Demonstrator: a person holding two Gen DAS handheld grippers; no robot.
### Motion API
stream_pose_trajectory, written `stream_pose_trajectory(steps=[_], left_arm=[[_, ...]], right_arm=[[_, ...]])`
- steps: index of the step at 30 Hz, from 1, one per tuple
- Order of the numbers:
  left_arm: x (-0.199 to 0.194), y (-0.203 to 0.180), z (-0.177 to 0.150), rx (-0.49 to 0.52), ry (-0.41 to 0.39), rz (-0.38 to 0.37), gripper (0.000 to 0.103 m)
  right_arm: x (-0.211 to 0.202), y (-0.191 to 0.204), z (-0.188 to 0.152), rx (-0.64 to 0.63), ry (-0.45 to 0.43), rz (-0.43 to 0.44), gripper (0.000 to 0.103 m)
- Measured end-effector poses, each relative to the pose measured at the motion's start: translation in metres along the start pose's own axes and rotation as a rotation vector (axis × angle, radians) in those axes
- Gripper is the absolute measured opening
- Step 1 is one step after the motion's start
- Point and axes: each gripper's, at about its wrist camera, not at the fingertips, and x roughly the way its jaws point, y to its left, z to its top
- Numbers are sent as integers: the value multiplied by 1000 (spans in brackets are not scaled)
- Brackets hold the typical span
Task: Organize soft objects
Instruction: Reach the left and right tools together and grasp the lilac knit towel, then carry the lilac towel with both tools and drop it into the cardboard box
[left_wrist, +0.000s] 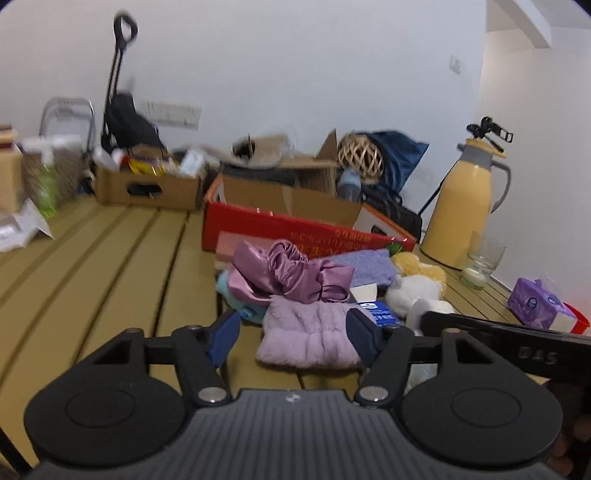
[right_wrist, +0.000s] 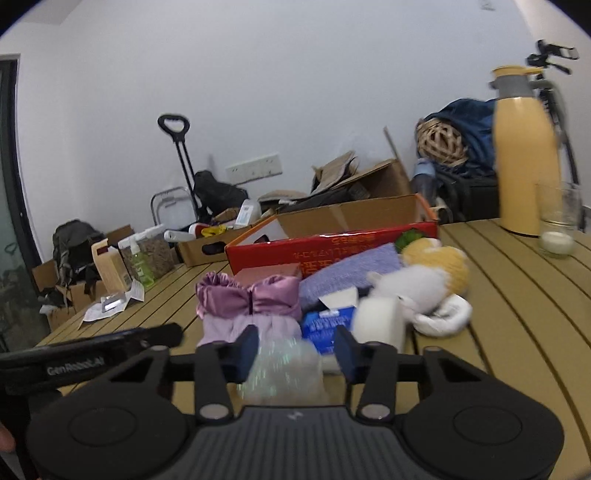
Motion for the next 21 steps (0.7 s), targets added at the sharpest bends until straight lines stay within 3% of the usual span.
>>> stream_pose_trajectory(steps=[3, 5, 6, 10, 16, 21], left_arm=[[25, 6, 4, -19, 54, 5, 62], [38, 13, 4, -56, 96, -19, 49], [42, 17, 4, -71, 116, -40, 32], [45, 29, 0, -139, 149, -75, 18], [21, 23, 10, -160, 91, -102, 14], [3, 6, 35, -142, -2, -129, 13]], right_arm=[[36, 0, 13, 7, 85, 39, 35], [55, 1, 18, 3, 128, 52, 35], [62, 3, 20, -10, 152, 54, 35], [88, 1, 19, 17, 232, 83, 35], [83, -2, 23, 42, 194, 123, 18], [59, 1, 40, 29, 91, 143, 15]])
